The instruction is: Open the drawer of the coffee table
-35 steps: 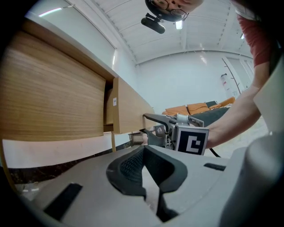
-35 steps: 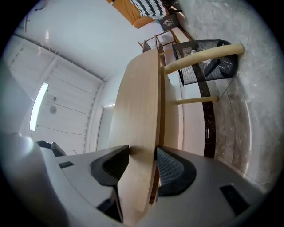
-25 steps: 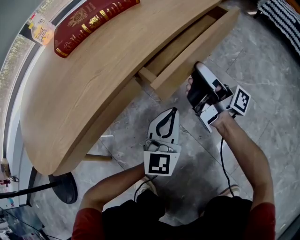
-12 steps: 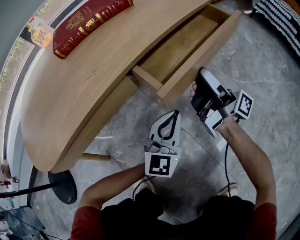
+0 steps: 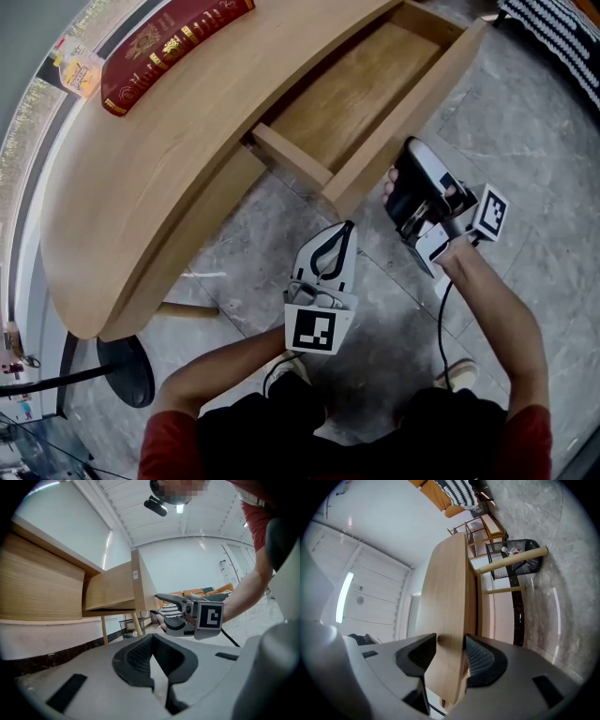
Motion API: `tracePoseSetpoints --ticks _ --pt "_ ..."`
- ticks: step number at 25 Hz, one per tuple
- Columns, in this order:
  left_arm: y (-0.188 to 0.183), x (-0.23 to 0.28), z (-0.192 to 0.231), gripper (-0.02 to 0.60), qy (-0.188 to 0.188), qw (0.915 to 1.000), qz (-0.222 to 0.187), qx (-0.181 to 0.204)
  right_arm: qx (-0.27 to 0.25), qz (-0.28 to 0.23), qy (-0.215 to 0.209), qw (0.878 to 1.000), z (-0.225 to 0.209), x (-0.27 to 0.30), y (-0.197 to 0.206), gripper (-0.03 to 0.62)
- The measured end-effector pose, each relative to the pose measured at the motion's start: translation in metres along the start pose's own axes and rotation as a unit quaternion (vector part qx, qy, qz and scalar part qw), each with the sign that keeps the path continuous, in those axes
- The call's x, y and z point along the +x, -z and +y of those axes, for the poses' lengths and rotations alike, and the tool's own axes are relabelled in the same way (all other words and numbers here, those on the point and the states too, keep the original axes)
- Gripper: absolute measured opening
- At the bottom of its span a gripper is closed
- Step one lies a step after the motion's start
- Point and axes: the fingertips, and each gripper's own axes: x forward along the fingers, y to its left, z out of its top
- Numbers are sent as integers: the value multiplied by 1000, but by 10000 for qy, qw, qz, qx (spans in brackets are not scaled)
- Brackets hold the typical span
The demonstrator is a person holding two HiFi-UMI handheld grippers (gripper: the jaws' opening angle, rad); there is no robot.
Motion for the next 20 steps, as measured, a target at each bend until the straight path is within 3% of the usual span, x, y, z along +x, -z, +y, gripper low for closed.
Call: tracePoseSetpoints --ticks 14,20 --pt "-3 -7 -13 7 84 9998 15 193 41 -300 -640 9975 22 -43 -2 164" --pt "-7 -7 -23 8 23 9996 -102 -265 63 -367 -613 9974 26 -48 -3 158"
